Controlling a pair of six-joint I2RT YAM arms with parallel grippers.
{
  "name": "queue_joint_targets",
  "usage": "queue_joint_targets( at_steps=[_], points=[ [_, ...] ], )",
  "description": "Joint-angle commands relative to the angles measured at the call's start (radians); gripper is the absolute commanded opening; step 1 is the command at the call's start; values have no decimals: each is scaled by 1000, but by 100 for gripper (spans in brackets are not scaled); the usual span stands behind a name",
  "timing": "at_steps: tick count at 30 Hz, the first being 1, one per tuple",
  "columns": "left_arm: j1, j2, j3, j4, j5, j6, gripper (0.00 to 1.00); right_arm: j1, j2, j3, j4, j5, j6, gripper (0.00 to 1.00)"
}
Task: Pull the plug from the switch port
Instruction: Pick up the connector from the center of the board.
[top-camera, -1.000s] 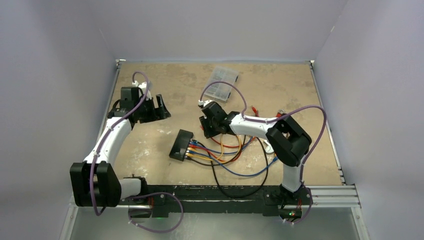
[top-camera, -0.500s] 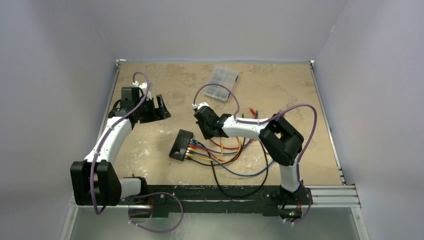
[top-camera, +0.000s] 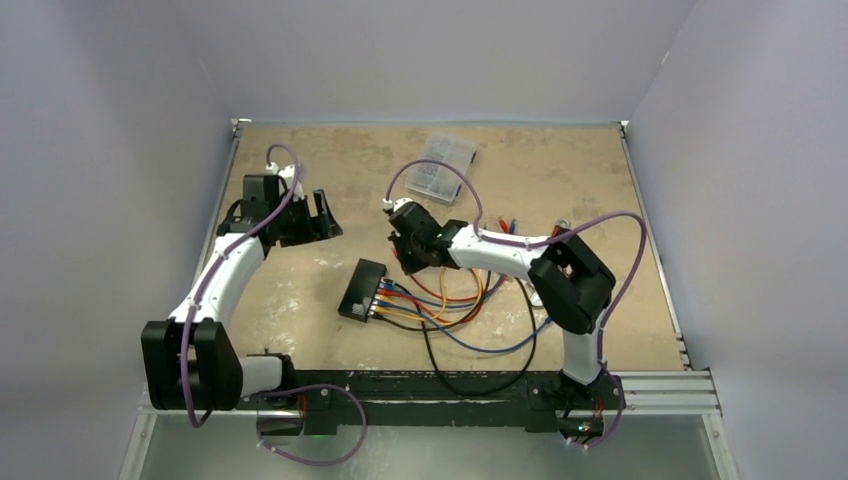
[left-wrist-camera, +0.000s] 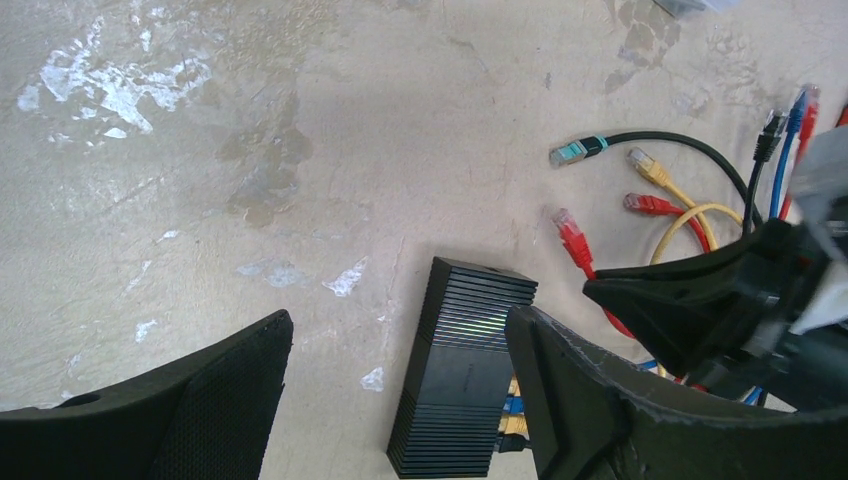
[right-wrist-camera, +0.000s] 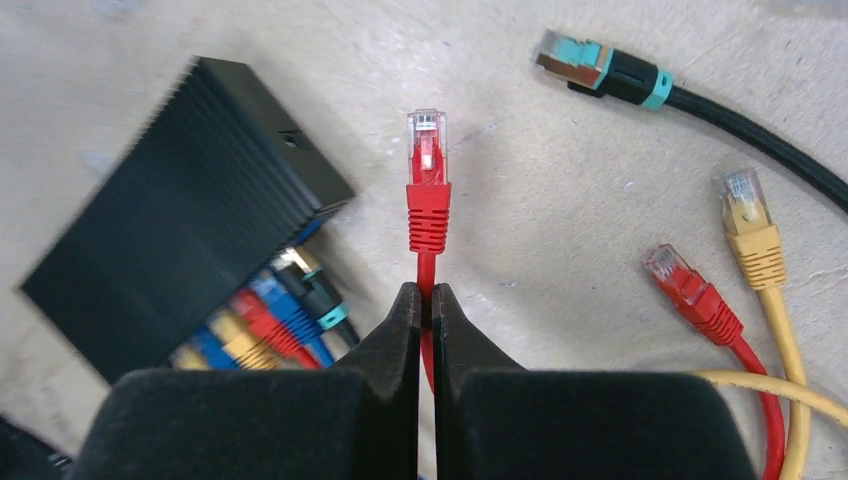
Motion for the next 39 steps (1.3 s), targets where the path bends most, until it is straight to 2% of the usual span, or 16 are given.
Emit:
queue_joint_targets(
  at_steps=[1, 8, 22, 39],
  points=[
    [6, 12, -5, 26, 21, 19, 79, -32, -125, 60, 38, -110, 38, 0],
    [6, 21, -7, 30, 27, 19, 79, -121, -243, 67, 67, -288, 59, 0],
    [6, 31, -15, 42, 56, 20, 79, -248, -417, 140, 110, -500, 104, 0],
    [6, 41, -15, 42, 56, 19, 79, -323, -494, 250, 121, -598, 109, 0]
  ],
)
